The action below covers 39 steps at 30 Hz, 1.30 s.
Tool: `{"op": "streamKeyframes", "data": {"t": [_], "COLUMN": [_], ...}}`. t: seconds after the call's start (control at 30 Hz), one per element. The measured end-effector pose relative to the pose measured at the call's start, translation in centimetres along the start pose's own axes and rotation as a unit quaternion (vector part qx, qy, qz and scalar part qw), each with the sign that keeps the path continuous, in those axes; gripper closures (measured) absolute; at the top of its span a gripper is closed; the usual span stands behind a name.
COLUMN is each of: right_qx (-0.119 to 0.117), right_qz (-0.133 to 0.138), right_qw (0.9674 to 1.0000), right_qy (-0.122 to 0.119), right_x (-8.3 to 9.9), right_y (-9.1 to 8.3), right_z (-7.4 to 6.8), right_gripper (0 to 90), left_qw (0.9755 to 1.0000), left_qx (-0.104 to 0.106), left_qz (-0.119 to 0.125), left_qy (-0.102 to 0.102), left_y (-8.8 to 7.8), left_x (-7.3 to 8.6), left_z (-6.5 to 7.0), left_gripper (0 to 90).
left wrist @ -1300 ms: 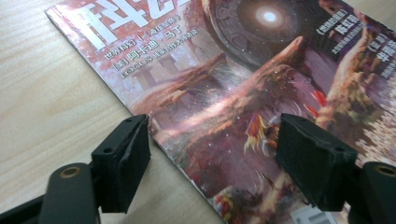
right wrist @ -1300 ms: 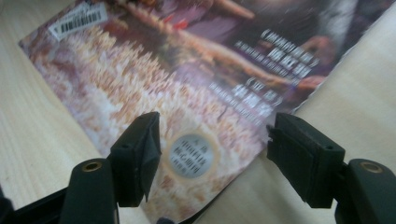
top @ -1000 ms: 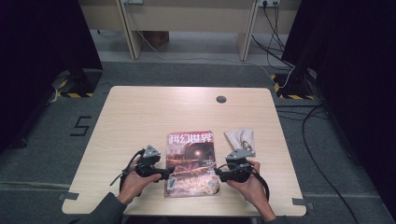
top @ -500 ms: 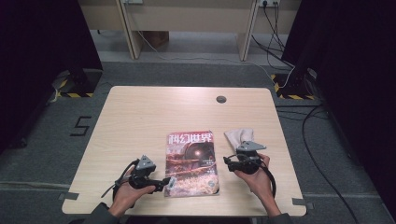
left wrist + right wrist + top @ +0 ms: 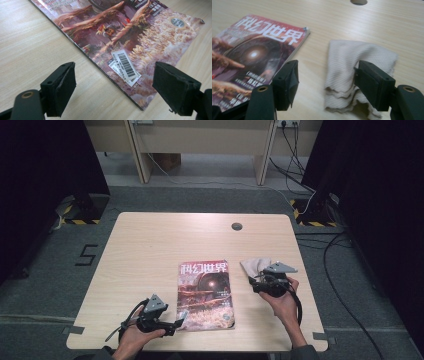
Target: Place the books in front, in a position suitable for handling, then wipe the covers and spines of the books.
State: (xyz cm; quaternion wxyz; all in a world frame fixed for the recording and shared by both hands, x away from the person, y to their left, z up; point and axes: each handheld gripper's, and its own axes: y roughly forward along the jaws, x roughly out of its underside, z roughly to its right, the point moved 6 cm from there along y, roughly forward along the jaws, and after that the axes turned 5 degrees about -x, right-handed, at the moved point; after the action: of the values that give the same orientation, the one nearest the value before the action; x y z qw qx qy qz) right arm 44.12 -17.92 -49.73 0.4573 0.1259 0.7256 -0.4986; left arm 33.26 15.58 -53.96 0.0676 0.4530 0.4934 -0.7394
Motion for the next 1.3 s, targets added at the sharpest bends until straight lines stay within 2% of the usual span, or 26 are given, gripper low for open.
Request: {"op": "streamKeyframes", "data": {"t": [0.1, 0.13, 0.23, 0.4, 0.57, 0.7, 0.87, 1.07, 1.3], "right_qx": [0.008, 0.014, 0.020, 0.027, 0.032, 0.034, 0.033, 0.028, 0.031], "right_qz": [0.002, -0.003, -0.007, -0.024, -0.038, -0.048, -0.047, -0.058, -0.072], "right_qw": [1.0000, 0.9998, 0.9995, 0.9989, 0.9983, 0.9979, 0.9981, 0.9978, 0.9969], "right_qy": [0.004, 0.011, 0.023, 0.030, 0.030, 0.027, 0.024, 0.016, 0.010], "right_x": [-0.3, -0.5, -0.8, -0.9, -0.9, -0.8, -0.7, -0.3, 0.1], "right_y": [0.1, 0.4, 1.0, 2.3, 3.5, 4.1, 4.2, 4.7, 5.5], "right_z": [0.8, 1.7, 2.8, 3.9, 4.6, 4.8, 4.9, 4.7, 4.4], "right_gripper": [34.6, 34.6, 34.7, 34.9, 36.0, 36.8, 37.1, 37.4, 38.1], "left_qw": [1.0000, 1.0000, 1.0000, 1.0000, 1.0000, 1.0000, 0.9999, 0.9997, 0.9998], "left_qx": [0.001, 0.003, 0.004, 0.004, 0.005, -0.001, -0.008, -0.014, -0.014], "left_qz": [0.000, -0.002, -0.003, -0.007, -0.008, -0.009, -0.013, -0.013, -0.012], "left_qy": [0.000, 0.001, 0.002, -0.005, -0.002, -0.001, -0.002, 0.017, 0.012], "left_y": [0.0, 0.0, -0.1, -0.1, -0.2, -0.3, -0.4, -0.4, -0.2], "left_x": [0.1, 0.2, 0.3, 0.8, 0.9, 1.2, 1.5, 1.4, 1.2], "left_z": [0.1, 0.2, 0.3, 0.3, 0.7, 0.7, 0.6, 0.8, 0.5], "left_gripper": [17.8, 17.7, 17.5, 17.4, 17.3, 17.3, 17.1, 17.1, 17.1]}}
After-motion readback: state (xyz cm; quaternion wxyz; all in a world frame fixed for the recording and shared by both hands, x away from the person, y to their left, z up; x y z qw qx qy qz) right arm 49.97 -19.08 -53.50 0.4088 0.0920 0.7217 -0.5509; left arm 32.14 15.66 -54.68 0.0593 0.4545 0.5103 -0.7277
